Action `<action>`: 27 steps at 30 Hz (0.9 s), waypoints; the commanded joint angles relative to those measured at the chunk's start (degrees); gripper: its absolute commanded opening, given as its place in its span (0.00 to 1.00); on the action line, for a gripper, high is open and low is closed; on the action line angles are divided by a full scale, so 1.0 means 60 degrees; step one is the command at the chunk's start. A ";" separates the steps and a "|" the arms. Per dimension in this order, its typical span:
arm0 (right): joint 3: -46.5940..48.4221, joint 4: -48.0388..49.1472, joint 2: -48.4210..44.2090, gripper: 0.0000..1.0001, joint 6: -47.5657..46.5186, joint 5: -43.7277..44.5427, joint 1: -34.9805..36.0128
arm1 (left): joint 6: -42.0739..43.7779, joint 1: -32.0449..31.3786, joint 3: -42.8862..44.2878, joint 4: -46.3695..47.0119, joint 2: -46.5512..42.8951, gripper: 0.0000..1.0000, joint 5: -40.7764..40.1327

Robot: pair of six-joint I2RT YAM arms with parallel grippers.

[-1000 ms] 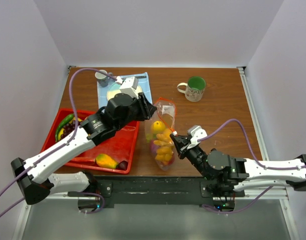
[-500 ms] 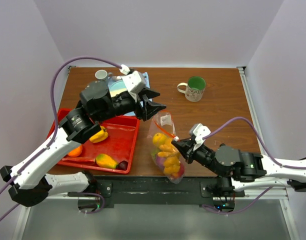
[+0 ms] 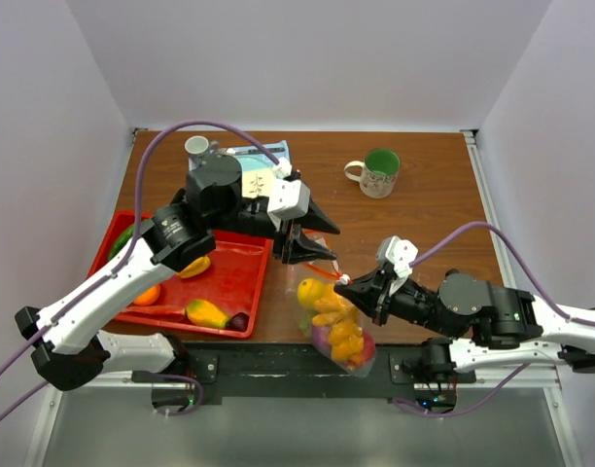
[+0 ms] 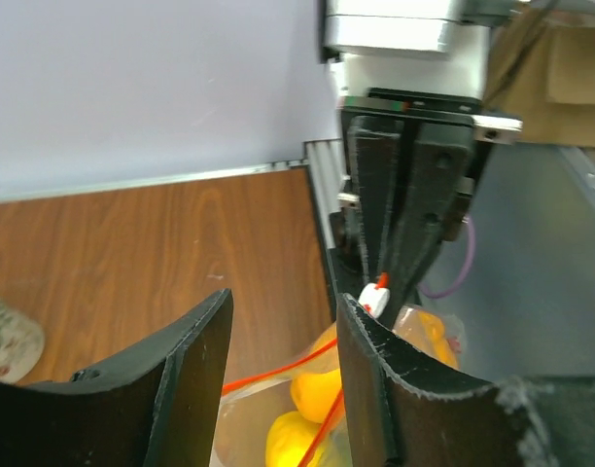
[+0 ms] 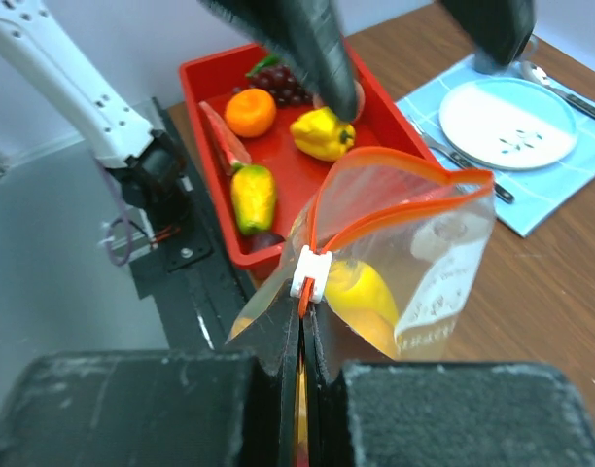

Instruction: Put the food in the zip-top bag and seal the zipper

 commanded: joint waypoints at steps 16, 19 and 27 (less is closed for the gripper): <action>0.1455 -0.0595 0.0489 0.00 0.0413 -0.1473 -0.0001 | 0.1229 -0.1391 0.0706 -0.1182 -0.0032 0.47 0.0302; 0.1572 -0.0743 0.0621 0.00 0.0383 -0.1400 -0.0001 | 0.1127 -0.1406 0.0721 -0.1387 0.0012 0.45 0.0052; 0.1806 -0.1035 0.0914 0.00 0.0339 -0.1313 0.0013 | 0.1053 -0.1479 0.0809 -0.1856 0.0144 0.43 -0.0256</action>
